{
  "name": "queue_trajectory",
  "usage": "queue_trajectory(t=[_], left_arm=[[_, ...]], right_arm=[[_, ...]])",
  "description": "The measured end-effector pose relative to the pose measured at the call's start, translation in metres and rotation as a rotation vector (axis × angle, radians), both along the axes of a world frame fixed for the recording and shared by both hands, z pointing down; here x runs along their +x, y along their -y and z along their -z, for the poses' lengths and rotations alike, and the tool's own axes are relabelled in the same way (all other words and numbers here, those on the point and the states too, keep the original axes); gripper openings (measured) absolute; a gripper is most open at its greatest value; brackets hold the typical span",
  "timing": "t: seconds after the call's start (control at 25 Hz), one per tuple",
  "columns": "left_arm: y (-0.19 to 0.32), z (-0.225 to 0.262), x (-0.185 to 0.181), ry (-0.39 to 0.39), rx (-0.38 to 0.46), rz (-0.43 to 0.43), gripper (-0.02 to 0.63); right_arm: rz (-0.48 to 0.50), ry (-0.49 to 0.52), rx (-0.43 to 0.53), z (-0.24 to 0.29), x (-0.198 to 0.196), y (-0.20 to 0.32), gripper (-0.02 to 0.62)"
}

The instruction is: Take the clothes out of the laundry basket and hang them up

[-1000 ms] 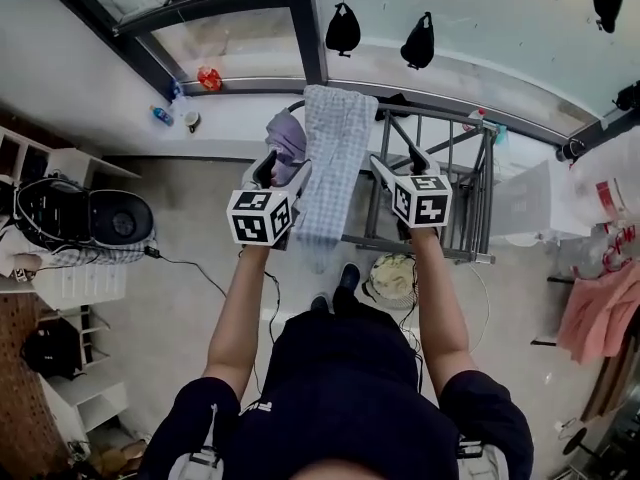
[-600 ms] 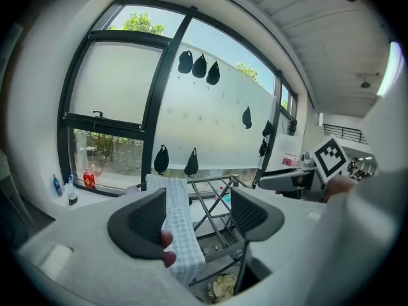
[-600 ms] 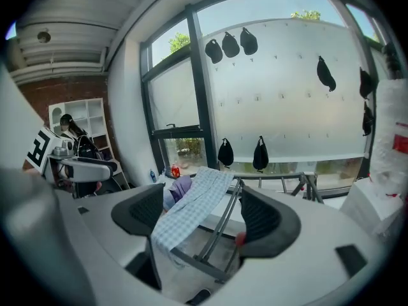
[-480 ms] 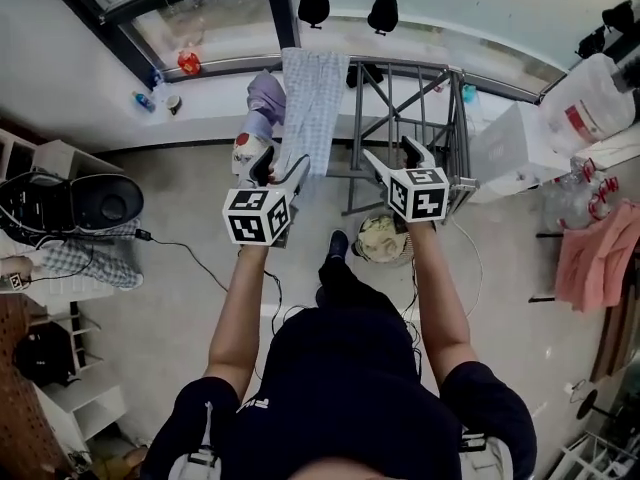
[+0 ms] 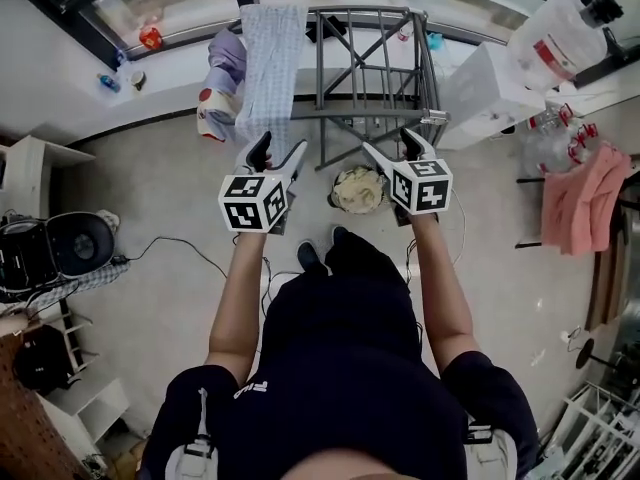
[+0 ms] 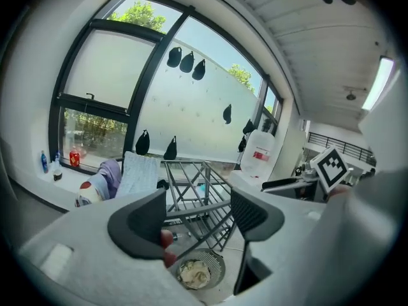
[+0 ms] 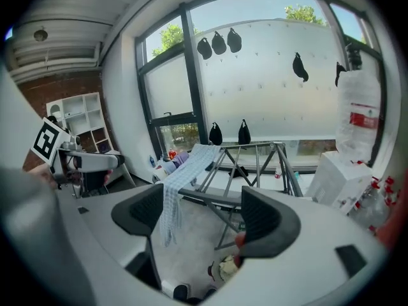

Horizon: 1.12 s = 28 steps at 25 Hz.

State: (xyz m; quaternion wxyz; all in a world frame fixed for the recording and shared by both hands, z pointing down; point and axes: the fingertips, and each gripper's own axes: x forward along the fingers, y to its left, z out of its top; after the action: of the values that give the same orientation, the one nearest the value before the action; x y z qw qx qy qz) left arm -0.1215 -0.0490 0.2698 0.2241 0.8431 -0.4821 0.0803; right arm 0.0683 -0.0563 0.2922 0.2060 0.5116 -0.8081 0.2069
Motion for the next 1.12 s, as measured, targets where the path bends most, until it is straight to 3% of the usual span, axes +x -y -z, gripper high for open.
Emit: queue_trajectory(t=[0.56,0.84,1.12], left_arm=[[-0.023,-0.093,0.115,0.040,-0.138,-0.041,0.305],[-0.034,-0.173,0.132,0.057,-0.226,0.021,0.305],[-0.050,-0.268,0.132,0.039,-0.293,0.060,0.305]], right_arm=[[0.054,0.017,-0.173,-0.094,0.090,-0.042,0.377],[0.104,-0.015,-0.290,-0.186,0.120,-0.038,0.377],[0.219,-0.079,-0.376,-0.309,0.114,-0.033,0.376]])
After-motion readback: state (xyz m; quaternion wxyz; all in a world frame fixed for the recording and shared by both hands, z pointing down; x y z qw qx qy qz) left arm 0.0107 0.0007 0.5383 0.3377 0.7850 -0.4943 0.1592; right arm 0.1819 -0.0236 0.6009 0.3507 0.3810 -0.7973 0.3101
